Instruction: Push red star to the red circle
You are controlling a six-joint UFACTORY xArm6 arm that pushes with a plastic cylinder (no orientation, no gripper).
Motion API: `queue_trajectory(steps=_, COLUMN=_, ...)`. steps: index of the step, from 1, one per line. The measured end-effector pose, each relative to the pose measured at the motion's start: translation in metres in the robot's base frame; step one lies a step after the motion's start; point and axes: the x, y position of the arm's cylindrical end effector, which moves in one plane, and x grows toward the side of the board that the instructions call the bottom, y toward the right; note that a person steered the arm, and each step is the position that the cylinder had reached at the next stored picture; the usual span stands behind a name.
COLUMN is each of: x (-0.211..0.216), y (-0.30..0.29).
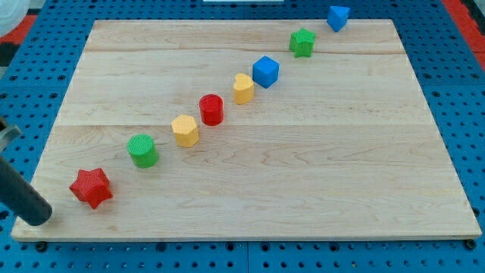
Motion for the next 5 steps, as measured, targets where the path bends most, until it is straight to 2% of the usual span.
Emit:
queue_trajectory(steps=2, x=-0.004, y=0.055)
queue_trajectory(steps=3, x=-0.02, y=0.066)
queue_trajectory(steps=5, x=-0.074, y=0.027)
